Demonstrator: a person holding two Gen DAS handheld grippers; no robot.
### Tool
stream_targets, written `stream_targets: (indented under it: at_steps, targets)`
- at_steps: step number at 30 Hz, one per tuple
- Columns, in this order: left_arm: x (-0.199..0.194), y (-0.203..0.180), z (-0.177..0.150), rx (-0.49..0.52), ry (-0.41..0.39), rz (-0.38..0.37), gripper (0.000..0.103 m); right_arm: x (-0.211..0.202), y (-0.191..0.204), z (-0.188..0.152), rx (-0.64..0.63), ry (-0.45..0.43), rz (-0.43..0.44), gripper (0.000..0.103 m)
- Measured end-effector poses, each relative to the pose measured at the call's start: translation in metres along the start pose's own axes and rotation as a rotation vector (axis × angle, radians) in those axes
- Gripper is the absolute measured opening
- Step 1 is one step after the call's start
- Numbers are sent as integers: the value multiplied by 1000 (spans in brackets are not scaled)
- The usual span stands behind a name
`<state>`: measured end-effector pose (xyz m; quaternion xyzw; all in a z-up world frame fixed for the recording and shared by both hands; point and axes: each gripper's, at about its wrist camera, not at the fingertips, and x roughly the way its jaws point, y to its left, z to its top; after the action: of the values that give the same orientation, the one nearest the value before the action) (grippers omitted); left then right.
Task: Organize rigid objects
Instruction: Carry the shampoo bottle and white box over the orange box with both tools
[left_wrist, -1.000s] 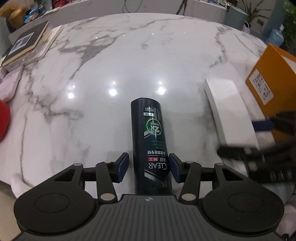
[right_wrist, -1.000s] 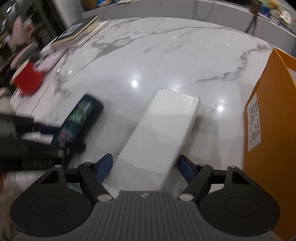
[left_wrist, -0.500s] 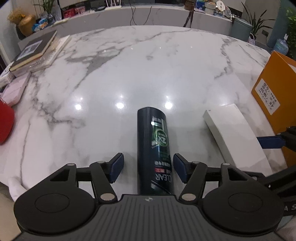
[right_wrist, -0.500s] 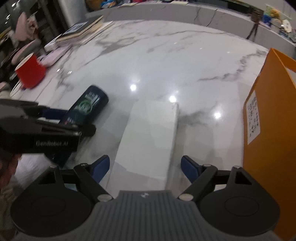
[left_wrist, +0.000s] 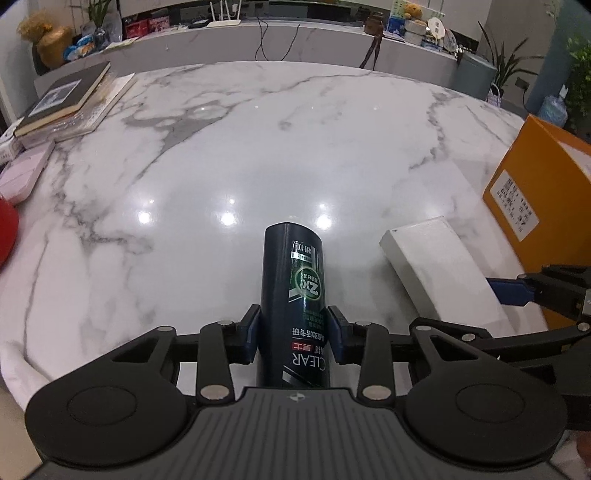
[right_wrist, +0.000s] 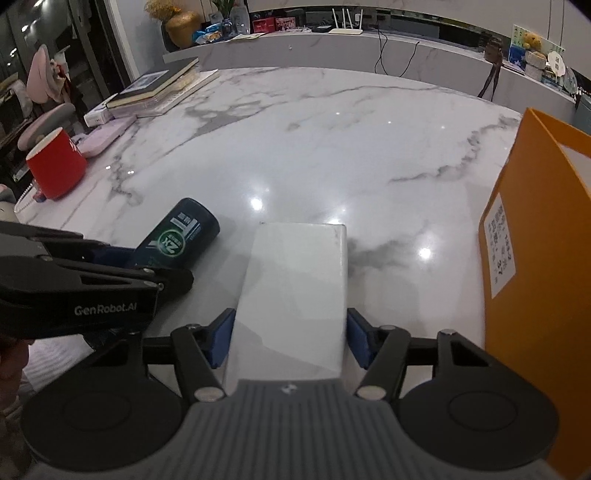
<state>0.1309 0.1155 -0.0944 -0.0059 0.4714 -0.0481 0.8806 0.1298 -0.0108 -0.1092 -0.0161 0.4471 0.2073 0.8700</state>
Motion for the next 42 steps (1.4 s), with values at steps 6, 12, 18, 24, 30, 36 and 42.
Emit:
stream_targets:
  at_steps: [6,12,18,24,30,36,42]
  targets:
    - [-16,-8,6,8,-25,-14,42,-17,-1,0,10,-29,27,62]
    - [-37,-18,13,4,-67,-23,42,-44,0,5,0,-92,30,61]
    - [-60,-30,21,3,-121,-24,42,-76,-4,8,5,-150,37,61]
    - [-90,-49,38,13,-173,-41,42,-117,-10,14,-6,-221,40,61]
    - [-116,-78,60,27,-201,-99,42,-154,-36,19,-9,-250,35,61]
    - [-125,-121,84,73,-203,-187,42,-188,-85,21,5,-231,11,61]
    - [-114,-170,109,119,-178,-284,42,-207,-146,22,42,-158,-51,61]
